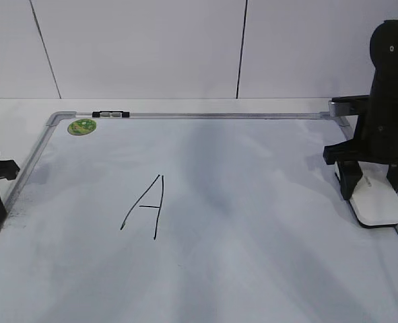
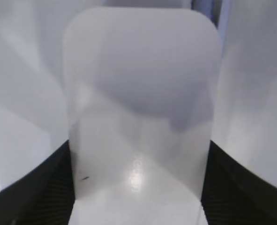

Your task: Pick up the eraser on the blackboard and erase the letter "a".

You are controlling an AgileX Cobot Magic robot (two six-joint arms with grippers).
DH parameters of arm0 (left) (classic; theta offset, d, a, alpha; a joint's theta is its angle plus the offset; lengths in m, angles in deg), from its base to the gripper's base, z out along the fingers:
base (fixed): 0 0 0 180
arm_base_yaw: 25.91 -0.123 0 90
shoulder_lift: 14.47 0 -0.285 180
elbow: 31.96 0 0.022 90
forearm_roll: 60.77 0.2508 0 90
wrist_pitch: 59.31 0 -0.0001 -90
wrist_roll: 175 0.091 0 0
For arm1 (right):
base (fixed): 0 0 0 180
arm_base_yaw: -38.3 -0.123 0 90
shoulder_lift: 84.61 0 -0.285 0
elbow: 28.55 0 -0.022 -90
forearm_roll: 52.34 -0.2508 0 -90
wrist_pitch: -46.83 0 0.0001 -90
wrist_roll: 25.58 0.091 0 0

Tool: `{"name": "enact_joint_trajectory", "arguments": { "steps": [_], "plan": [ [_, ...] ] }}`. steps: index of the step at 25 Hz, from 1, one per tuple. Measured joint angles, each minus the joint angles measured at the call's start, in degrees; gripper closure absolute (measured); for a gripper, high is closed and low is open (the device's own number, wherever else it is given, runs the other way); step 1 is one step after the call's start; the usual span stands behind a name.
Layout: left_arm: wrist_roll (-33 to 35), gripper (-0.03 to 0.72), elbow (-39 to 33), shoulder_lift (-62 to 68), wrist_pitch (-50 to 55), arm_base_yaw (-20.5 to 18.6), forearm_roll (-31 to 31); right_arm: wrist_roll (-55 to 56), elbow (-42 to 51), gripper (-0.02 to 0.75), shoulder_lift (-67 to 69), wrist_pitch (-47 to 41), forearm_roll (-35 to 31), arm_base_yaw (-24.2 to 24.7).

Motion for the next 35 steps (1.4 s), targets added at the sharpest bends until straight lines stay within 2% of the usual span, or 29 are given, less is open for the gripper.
{"name": "enact_joint_trajectory", "arguments": {
  "steps": [4,9,16,26,29,35],
  "plan": [
    [0.0,0.638,0.0,0.0,0.0,0.0,0.0,-0.1,0.0,0.150,0.1,0.1,0.5,0.0],
    [0.0,0.638,0.0,0.0,0.0,0.0,-0.1,-0.1,0.0,0.084,0.4,0.0,0.9,0.0],
    [0.0,0.638,0.0,0.0,0.0,0.0,-0.1,-0.2,-0.9,0.075,0.4,-1.5,0.7,0.0],
    [0.0,0.631,0.0,0.0,0.0,0.0,-0.1,-0.2,-9.3,0.073,0.4,-2.1,-0.3,0.0],
    [0.0,0.603,0.2,0.2,0.0,0.0,-0.1,-0.2,-10.9,0.073,0.4,-2.4,-1.0,0.0],
    [0.0,0.454,3.1,0.3,0.9,0.0,1.3,-0.2,-11.9,0.073,-0.1,-2.6,-1.7,0.0]
  ]
}}
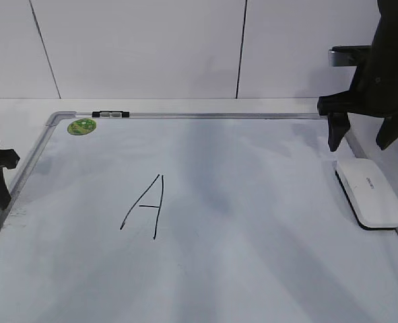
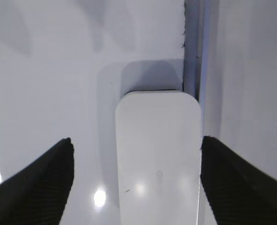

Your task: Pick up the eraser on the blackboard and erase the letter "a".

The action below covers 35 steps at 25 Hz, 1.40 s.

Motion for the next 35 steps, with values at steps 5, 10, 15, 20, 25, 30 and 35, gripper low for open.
{"name": "enact_joint_trajectory", "arguments": {
  "steps": [5,10,15,20,25,30,35],
  "plan": [
    [0.0,0.405,3.8,-2.5,4.6,0.0,0.6,0.0,0.0,0.076,-0.8,-0.1,-2.4,0.0],
    [-0.4,0.393,7.6,-9.8,9.4,0.0,0.7,0.0,0.0,0.084,-6.0,-0.4,-3.5,0.0],
    [-1.2,0.390,9.4,-20.5,11.7,0.0,0.7,0.0,0.0,0.089,-15.4,-0.6,-3.9,0.0],
    [-1.5,0.377,9.4,-30.5,13.3,0.8,-0.1,0.0,1.4,0.104,-25.9,-1.3,-4.0,0.0],
    [-1.5,0.375,9.4,-37.7,16.0,6.0,-0.4,0.0,2.2,0.155,-36.0,-2.0,-4.1,0.0],
    [-1.5,0.399,9.4,-43.3,18.0,9.5,-0.7,0.0,4.4,0.178,-46.2,-2.3,-5.6,0.0],
    [-1.5,0.433,9.4,-48.1,20.7,9.6,-0.9,0.0,10.1,0.179,-56.3,-2.6,-10.6,0.0]
  ]
}}
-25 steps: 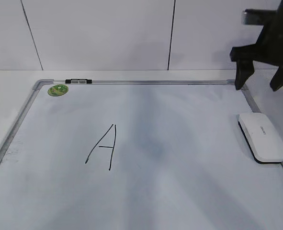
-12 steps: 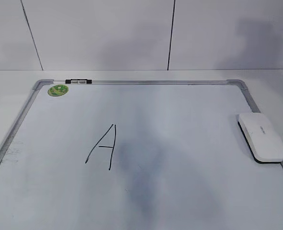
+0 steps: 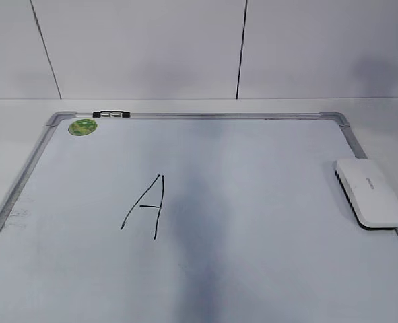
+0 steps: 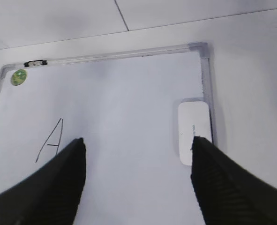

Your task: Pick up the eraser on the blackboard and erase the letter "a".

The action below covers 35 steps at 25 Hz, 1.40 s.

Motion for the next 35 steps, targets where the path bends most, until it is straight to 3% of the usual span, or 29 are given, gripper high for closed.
{"name": "enact_joint_trajectory", "arguments": {
  "steps": [10,24,35],
  "plan": [
    [0.0,0.442,0.0,-11.7,1.1,0.1,-0.1,0.0,13.3,0.179,-19.8,-0.6,-0.8,-4.6],
    [-0.1,0.443,-0.5,-30.6,2.0,1.6,-0.8,0.0,27.6,0.180,-41.4,-0.9,-0.8,-5.0],
    [-0.1,0.443,-17.6,-44.0,2.2,1.6,2.7,0.0,36.8,0.180,-49.7,-1.0,1.2,-5.0]
  ]
}}
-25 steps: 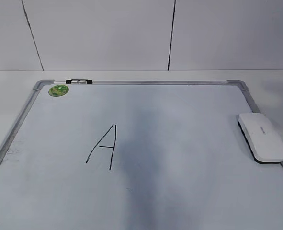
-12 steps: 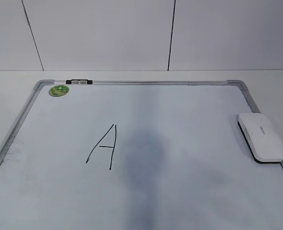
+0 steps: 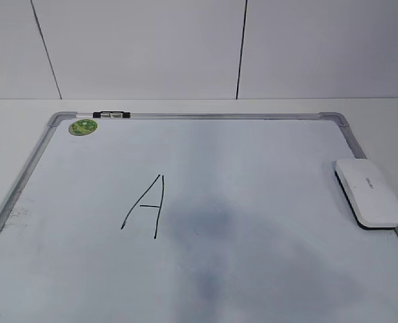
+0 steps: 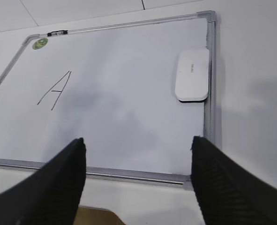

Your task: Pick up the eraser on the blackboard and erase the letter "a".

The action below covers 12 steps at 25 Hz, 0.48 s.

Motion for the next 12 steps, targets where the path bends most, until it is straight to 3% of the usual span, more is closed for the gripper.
{"name": "enact_joint_trajectory", "arguments": {
  "steps": [12],
  "plan": [
    [0.0,0.443,-20.1,-5.1,0.1,0.0,3.9,0.0,7.1,0.181,-1.2,0.0,8.5,-2.5]
  ]
}}
